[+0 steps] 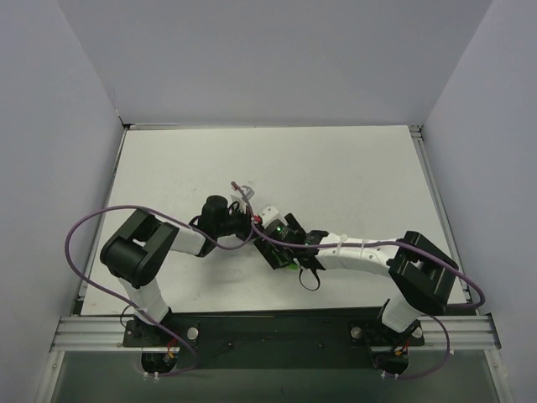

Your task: Fold the paper box

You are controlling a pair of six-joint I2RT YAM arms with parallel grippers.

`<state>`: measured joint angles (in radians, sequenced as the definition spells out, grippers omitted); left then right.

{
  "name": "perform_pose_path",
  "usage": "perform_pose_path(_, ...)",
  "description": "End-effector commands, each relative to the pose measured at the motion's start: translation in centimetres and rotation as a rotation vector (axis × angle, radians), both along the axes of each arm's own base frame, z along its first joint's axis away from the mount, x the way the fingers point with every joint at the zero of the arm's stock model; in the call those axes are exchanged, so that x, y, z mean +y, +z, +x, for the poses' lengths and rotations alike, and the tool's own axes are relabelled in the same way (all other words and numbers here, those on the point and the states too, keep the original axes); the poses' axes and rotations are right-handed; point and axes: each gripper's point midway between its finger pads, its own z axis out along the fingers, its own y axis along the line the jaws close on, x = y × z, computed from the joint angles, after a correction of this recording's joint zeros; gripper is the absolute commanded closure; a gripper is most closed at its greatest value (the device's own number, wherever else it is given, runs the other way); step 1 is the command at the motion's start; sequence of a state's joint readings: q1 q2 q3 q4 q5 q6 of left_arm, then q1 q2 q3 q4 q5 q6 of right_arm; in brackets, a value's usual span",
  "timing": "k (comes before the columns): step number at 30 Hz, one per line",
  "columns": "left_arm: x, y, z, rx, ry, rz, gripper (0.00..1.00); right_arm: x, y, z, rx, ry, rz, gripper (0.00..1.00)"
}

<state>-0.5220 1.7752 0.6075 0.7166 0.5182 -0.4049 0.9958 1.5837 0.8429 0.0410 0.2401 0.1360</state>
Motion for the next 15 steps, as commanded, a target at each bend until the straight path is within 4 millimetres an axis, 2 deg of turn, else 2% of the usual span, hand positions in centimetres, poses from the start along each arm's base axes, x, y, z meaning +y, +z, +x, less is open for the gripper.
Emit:
perform_pose_path(1,-0.2,0.4,-0.2,0.058,0.000,0.017,1.00,-0.2,1.3,0.5,-0.129,-0.006,-0.104,0.21)
perform_pose_path(11,-0.1,0.1,-0.1,0.091,0.009,0.034,1.00,2.1,0.5,-1.5,-0.152,0.106,-0.140,0.23)
perform_pose_path(15,0.0,0.0,-0.2,0.096,0.011,0.041,1.00,2.1,0.2,-1.5,-0.148,0.107,-0.145,0.23)
